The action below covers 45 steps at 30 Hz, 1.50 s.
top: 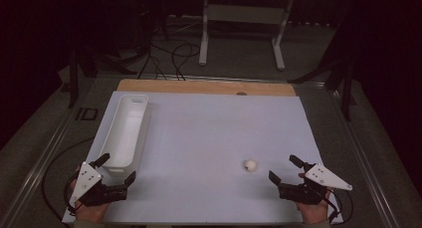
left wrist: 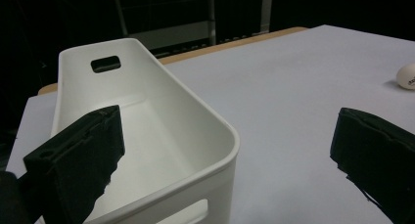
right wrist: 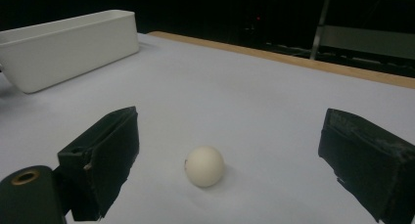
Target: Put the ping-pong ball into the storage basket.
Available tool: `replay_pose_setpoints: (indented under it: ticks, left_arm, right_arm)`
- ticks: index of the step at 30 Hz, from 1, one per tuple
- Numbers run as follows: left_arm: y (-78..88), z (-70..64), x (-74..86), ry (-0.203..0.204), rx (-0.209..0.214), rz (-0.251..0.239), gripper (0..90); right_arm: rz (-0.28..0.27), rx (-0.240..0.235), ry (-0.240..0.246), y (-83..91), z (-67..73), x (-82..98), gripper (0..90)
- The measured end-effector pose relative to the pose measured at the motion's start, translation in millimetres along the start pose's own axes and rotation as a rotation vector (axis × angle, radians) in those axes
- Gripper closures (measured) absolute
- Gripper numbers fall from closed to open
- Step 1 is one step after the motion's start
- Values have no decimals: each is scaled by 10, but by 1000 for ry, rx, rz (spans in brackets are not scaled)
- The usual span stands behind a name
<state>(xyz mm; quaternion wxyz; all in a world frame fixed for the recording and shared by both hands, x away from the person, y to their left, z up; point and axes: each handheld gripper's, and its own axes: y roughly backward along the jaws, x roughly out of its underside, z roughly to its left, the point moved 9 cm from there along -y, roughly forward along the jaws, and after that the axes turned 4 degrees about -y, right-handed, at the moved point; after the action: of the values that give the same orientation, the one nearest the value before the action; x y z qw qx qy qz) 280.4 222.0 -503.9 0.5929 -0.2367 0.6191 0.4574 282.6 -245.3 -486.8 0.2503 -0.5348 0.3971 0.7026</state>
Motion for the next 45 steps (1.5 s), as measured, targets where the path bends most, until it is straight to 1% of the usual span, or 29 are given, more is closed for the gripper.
replay_pose_setpoints:
  ticks: [5,21,45]
  left_arm:
    - [-9,-10,8,-8,3,7,0]
    - [-17,-23,16,-11,5,12,0]
    - [-30,-49,28,-25,11,24,0]
  right_arm:
    - [16,9,8,-17,-13,-7,79]
    - [57,0,19,-70,7,-55,79]
    - [98,8,38,-152,26,-92,79]
